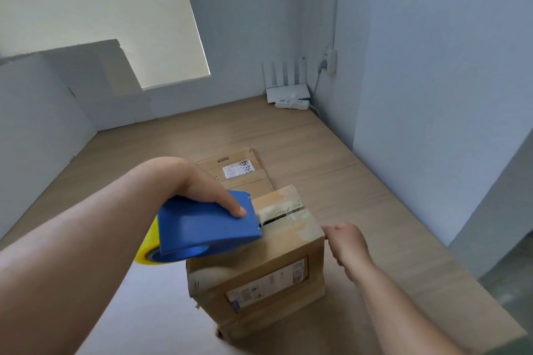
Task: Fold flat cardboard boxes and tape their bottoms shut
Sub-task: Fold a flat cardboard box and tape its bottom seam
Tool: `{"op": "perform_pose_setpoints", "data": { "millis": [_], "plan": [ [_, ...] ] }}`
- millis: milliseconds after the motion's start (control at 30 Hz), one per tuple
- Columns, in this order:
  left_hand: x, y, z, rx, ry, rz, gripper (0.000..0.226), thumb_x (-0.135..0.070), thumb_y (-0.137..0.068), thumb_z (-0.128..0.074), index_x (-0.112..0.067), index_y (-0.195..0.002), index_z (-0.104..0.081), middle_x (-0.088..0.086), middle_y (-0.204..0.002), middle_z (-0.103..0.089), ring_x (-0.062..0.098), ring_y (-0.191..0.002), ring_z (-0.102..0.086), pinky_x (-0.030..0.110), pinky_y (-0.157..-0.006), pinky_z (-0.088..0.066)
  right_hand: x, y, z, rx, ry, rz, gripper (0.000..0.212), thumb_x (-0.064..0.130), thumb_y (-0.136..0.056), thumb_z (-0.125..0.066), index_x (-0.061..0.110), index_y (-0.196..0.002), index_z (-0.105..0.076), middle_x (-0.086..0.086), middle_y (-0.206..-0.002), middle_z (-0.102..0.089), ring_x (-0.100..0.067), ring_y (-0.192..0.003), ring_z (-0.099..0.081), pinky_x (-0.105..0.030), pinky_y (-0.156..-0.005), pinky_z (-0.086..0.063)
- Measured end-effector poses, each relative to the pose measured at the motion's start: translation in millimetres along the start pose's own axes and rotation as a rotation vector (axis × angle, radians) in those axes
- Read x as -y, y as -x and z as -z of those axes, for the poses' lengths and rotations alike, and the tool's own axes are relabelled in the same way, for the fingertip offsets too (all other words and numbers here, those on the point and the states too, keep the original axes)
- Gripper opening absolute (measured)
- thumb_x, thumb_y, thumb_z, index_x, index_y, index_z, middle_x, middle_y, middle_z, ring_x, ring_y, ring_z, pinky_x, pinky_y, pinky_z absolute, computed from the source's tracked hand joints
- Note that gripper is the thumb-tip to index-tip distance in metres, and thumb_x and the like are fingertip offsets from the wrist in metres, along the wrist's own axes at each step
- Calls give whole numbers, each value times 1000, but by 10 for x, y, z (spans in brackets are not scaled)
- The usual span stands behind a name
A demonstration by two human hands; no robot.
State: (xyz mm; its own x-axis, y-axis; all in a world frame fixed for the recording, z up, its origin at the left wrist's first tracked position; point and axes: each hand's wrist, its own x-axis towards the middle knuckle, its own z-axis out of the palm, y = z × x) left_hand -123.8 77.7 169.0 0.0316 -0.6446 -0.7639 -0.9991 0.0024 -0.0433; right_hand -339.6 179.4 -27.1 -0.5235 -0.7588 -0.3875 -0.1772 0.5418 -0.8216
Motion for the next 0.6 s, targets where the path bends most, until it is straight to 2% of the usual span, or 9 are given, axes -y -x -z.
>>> {"op": "perform_pose_setpoints", "data": {
  "millis": [67, 100, 167, 233, 300, 400, 600],
  "plan": [
    [-1, 21, -5, 4, 7, -3, 59, -71, -62, -71, -22, -95, -68, -5, -70, -74, 11, -60, -71, 22, -59, -49, 168, 68, 19, -128, -19, 157, 37, 34, -94, -46, 13, -71, -65, -3, -64, -59, -23, -61, -54, -31, -58, -41],
    [1, 28, 0, 1, 10, -5, 59, -71, -62, -71, -22, -94, -68, -4, -70, -74, 12, -60, -71, 22, -59, -49, 298, 117, 20, -143, 20, 233, 43, 41, -95, -41, 14, -70, -65, -1, -68, -62, -22, -66, -58, -32, -59, -42],
    [3, 39, 7, -14, 16, -14, 60, -71, -61, -71, -22, -95, -68, -3, -74, -74, 14, -66, -71, 23, -61, -50, 496, 204, -35, -147, 234, 341, 53, 55, -93, -36, 16, -64, -57, 0, -67, -59, -23, -68, -56, -29, -52, -35],
    [10, 41, 4, -23, 23, -23, 59, -70, -62, -72, -21, -95, -68, -1, -79, -74, 15, -71, -71, 24, -64, -50, 552, 242, -139, -149, 382, 325, 48, 61, -91, -39, 18, -77, -55, 1, -77, -59, -22, -74, -56, -30, -56, -34],
    [12, 43, -8, -24, 26, -36, 58, -70, -62, -72, -21, -94, -68, -2, -76, -74, 15, -68, -71, 24, -61, -49, 533, 242, -192, -124, 309, 263, 40, 58, -91, -45, 19, -84, -51, 2, -82, -58, -19, -76, -54, -31, -58, -36],
    [71, 46, -17, -35, 67, -65, 59, -69, -60, -74, -20, -94, -68, -1, -72, -74, 15, -64, -70, 23, -60, -49, 531, 204, -173, -97, 161, 271, 35, 49, -91, -52, 18, -75, -47, 2, -75, -55, -16, -69, -50, -31, -55, -35],
    [655, 78, -3, 96, 266, -137, 79, -69, -45, -82, -16, -103, -71, 5, -90, -76, 23, -79, -73, 28, -66, -54, 555, 240, -214, -67, 114, 333, 36, 43, -89, -60, 17, -67, -47, 3, -65, -51, -13, -61, -46, -30, -53, -33]
  ]
}}
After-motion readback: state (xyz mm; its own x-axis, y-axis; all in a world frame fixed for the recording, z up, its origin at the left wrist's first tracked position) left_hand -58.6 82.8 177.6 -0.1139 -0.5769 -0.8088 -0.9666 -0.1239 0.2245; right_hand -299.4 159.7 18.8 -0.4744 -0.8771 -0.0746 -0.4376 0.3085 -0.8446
